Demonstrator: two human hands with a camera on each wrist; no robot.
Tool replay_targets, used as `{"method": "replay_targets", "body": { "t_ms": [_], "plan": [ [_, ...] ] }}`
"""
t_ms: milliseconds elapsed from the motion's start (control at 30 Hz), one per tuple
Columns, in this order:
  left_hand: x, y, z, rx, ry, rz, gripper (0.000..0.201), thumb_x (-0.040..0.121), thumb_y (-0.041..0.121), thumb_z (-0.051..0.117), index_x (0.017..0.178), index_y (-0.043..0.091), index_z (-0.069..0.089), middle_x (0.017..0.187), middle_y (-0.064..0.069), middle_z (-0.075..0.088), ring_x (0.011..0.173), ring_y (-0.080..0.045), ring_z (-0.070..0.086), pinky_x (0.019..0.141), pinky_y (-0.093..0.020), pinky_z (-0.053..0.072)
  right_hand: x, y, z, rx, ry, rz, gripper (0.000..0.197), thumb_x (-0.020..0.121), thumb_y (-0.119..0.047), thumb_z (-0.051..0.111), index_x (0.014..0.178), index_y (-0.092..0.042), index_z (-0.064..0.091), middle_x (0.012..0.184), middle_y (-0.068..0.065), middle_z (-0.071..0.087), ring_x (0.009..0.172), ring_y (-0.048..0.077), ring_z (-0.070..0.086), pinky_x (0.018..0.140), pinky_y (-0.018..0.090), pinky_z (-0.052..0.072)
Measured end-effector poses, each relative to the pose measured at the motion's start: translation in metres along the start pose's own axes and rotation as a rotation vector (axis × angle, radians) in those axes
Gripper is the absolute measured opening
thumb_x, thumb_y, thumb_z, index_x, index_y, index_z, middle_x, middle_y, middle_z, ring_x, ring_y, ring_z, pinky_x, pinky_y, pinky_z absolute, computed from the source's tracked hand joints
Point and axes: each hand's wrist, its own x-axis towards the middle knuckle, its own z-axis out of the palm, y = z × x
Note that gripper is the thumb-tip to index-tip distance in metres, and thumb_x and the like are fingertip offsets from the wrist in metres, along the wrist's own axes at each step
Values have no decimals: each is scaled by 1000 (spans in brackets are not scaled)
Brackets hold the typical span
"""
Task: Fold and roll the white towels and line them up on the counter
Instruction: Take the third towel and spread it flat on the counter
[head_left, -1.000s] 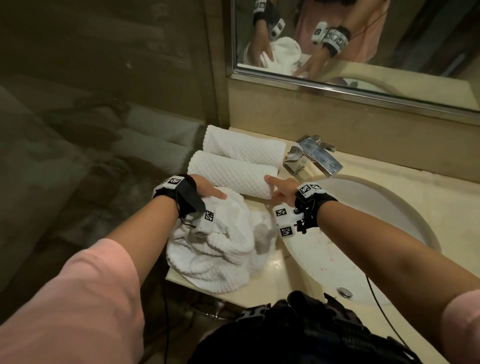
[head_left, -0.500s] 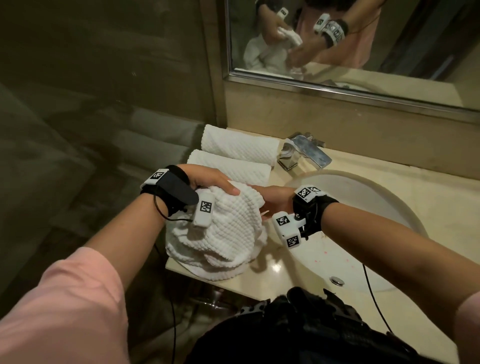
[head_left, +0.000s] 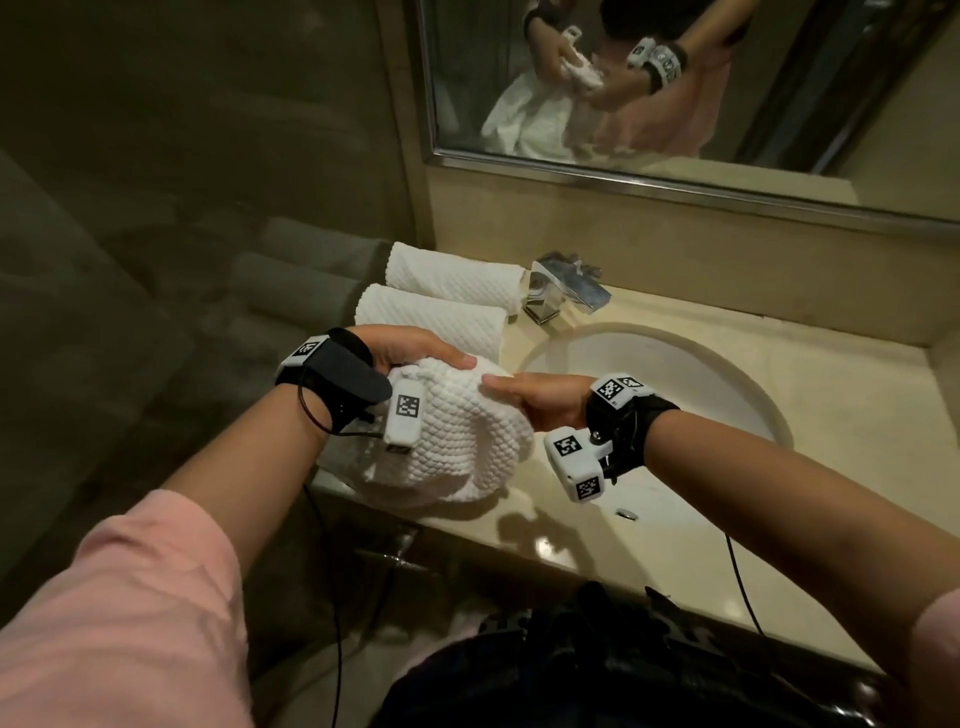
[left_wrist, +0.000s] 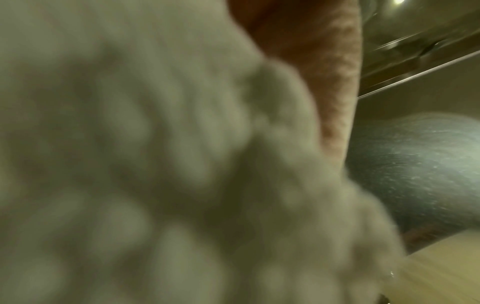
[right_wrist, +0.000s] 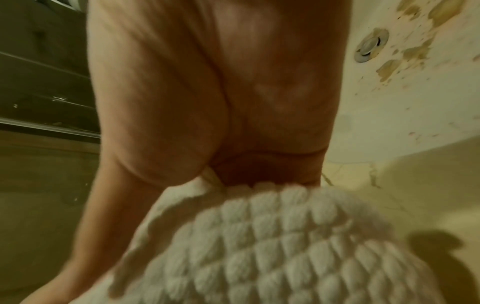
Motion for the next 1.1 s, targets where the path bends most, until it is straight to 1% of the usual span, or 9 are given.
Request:
{"method": "replay_targets", "body": {
  "t_ms": [167, 333, 400, 533, 667, 733, 833, 967, 1100],
  "plan": [
    [-15, -14, 65, -63, -14, 50, 42, 89, 28, 61, 124, 4, 58, 119, -19, 65, 97, -30, 67, 86, -40, 55, -59, 24, 4, 25, -3, -86, 72, 59, -47, 85, 115, -9, 60, 107, 11, 70, 92, 24, 68, 90, 40, 53],
    [-31, -25, 141, -70, -45, 127, 52, 89, 34, 61, 131, 5, 54, 136, -20, 52, 106, -30, 58, 104, -43, 40, -131, 53, 9, 5, 83, -125, 68, 74, -43, 77, 126, -5, 54, 118, 19, 64, 100, 30, 64, 94, 44, 51],
    [-36, -25, 168, -51, -42, 157, 47, 90, 35, 59, 127, 6, 57, 128, -17, 59, 98, -26, 63, 98, -39, 46, -159, 64, 10, -1, 108, -138, 64, 80, -41, 73, 129, -5, 52, 119, 20, 64, 100, 30, 65, 91, 42, 53],
    [-54, -17, 215, 0, -44, 228, 27, 91, 30, 60, 107, 10, 70, 99, -10, 73, 82, -20, 71, 74, -29, 58, -215, 75, 18, 41, 187, -211, 32, 91, -29, 54, 116, -9, 58, 98, 11, 73, 80, 21, 71, 68, 31, 58],
    [-66, -11, 250, 180, -117, 339, 39, 84, 19, 67, 122, 12, 62, 116, -9, 68, 98, -19, 68, 87, -32, 52, -258, 80, 20, 31, 285, -296, 39, 93, -33, 56, 128, -16, 56, 121, 15, 65, 102, 29, 66, 85, 40, 55],
    [-75, -5, 267, 239, -165, 393, 32, 86, 8, 63, 117, 15, 63, 113, -7, 70, 94, -18, 69, 83, -31, 55, -279, 79, 23, 22, 318, -325, 39, 93, -32, 56, 129, -16, 56, 121, 15, 65, 106, 31, 65, 91, 44, 52],
    [-89, 9, 285, 314, -197, 461, 28, 87, 3, 61, 113, 14, 64, 110, -12, 69, 93, -23, 68, 86, -35, 56, -309, 74, 31, 75, 364, -416, 32, 86, -28, 58, 116, -15, 63, 106, 10, 72, 88, 21, 70, 81, 35, 56],
    [-108, 25, 304, 358, -204, 519, 35, 86, 15, 61, 120, 4, 62, 113, -17, 65, 95, -26, 64, 90, -36, 52, -346, 70, 41, 170, 417, -558, 35, 89, -19, 57, 122, -9, 59, 102, 14, 70, 83, 22, 69, 77, 35, 58],
    [-133, 29, 315, 362, -317, 629, 33, 93, 13, 52, 126, 13, 57, 117, -13, 65, 96, -22, 65, 89, -35, 52, -376, 54, 66, 105, 505, -684, 26, 93, 0, 48, 115, -8, 59, 92, 7, 73, 76, 15, 70, 69, 27, 58]
  ]
}}
